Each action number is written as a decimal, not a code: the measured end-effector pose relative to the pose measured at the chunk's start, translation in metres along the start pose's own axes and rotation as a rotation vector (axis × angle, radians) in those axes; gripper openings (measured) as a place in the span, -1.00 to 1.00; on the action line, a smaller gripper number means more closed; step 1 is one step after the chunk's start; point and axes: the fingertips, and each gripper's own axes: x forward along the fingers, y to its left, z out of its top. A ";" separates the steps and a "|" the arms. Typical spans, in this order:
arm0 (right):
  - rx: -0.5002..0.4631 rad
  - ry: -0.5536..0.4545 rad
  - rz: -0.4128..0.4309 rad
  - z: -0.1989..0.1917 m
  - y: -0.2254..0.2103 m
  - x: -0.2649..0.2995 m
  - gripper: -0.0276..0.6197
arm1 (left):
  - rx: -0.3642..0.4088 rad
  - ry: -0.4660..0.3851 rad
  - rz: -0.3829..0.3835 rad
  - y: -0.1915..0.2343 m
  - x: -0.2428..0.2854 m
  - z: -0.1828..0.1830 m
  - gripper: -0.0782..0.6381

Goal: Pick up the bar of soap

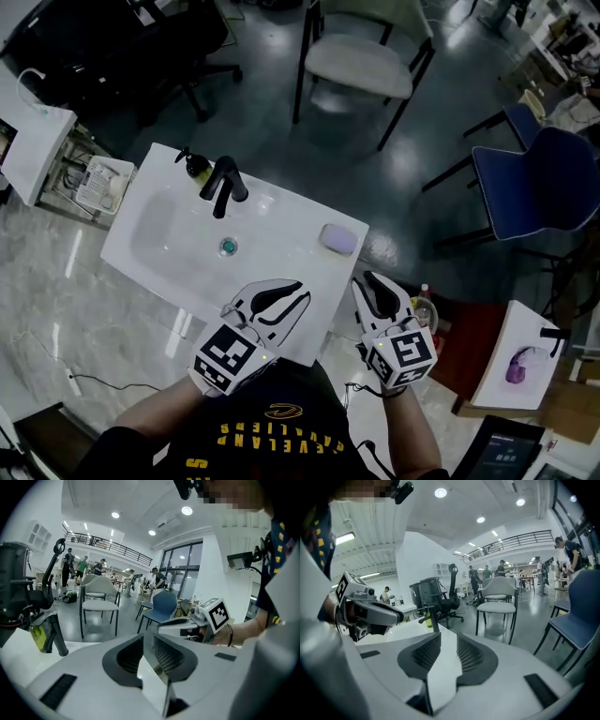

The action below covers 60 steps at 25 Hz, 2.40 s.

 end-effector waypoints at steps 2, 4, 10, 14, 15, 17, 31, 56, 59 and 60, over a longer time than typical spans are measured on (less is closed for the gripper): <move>-0.035 0.044 0.022 -0.007 -0.006 0.007 -0.52 | -0.008 0.009 0.008 0.001 0.000 -0.003 -0.59; -0.068 0.081 0.037 -0.012 -0.011 0.014 -0.44 | -0.017 0.015 0.008 0.004 0.000 -0.006 -0.56; -0.178 0.183 0.064 -0.018 -0.024 0.037 -0.34 | -0.029 0.035 -0.034 0.015 0.004 -0.014 -0.54; -0.225 0.257 0.086 -0.023 -0.032 0.054 -0.25 | -0.039 0.036 -0.054 0.024 0.007 -0.015 -0.54; -0.227 0.273 0.092 -0.024 -0.034 0.057 -0.24 | -0.039 0.037 -0.056 0.026 0.008 -0.016 -0.53; -0.234 0.299 0.102 -0.028 -0.036 0.064 -0.23 | -0.036 0.045 -0.060 0.031 0.010 -0.019 -0.52; -0.418 0.542 0.190 -0.074 -0.054 0.106 -0.09 | -0.056 0.110 -0.077 0.060 0.024 -0.047 -0.46; -0.638 0.928 0.373 -0.127 -0.068 0.153 0.03 | -0.176 0.101 -0.037 0.097 0.017 -0.063 -0.46; -0.626 0.943 0.372 -0.131 -0.071 0.157 0.03 | -0.181 0.101 -0.030 0.100 0.016 -0.064 -0.46; -0.623 0.944 0.367 -0.132 -0.072 0.158 0.03 | -0.183 0.101 -0.028 0.100 0.016 -0.064 -0.46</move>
